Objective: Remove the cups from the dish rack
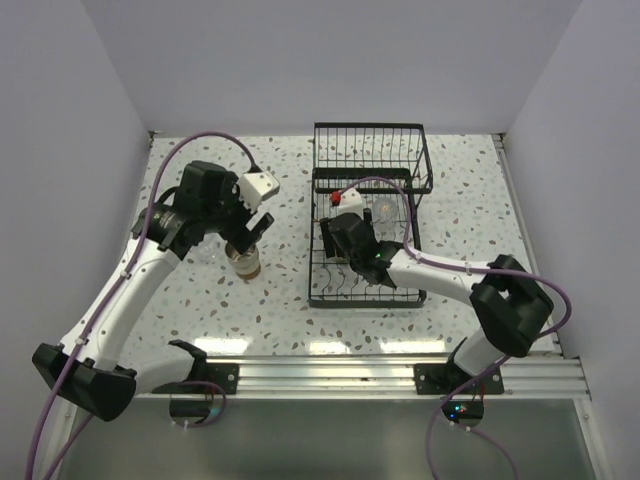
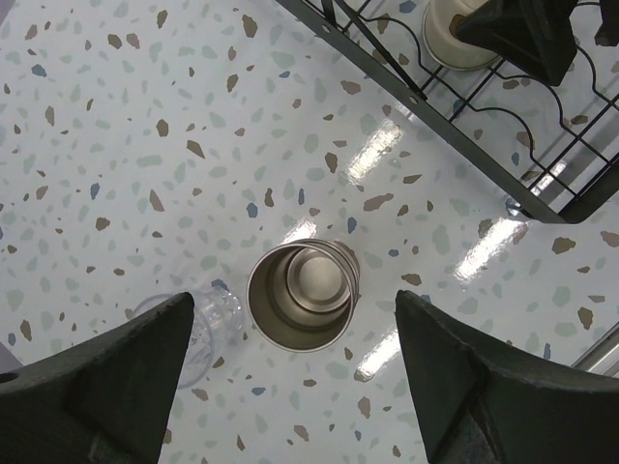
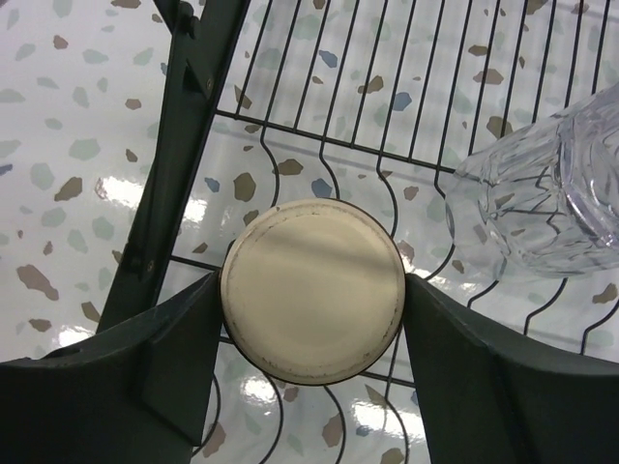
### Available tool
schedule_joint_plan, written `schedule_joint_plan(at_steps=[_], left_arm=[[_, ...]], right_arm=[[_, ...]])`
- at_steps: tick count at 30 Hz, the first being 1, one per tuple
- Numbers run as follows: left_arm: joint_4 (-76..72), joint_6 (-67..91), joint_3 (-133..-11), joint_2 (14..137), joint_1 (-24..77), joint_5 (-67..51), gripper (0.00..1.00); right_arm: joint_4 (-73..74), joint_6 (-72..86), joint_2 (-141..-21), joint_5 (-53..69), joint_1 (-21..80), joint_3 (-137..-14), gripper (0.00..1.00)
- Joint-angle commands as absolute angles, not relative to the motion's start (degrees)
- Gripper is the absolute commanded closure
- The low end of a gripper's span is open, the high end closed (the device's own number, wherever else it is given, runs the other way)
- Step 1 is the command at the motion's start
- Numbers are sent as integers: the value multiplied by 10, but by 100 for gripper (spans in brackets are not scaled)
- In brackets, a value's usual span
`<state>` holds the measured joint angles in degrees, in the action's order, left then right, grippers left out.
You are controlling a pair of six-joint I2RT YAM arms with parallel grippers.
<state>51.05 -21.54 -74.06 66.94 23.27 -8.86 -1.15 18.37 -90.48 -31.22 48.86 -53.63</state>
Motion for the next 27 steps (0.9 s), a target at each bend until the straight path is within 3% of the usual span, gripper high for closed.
schedule_joint_plan(at_steps=[1,2,5,10,19,27], left_arm=[[485,-200,-730,657,231,-105,12],[484,-197,-730,655,231,-108,12],[478,-194,-723,645,231,-116,12],[461,-181,-723,639,231,-141,13],[438,-164,-739,613,230,-213,16],[381,-153,-767,558,229,-417,17]], right_arm=[[-32,182,-909,-331,492,-552,45],[-25,184,-900,-330,493,-551,56],[-2,184,-868,-310,493,-550,69],[64,152,-792,-229,493,-561,80],[163,131,-650,-123,492,-635,84],[47,234,-623,-46,470,-683,89]])
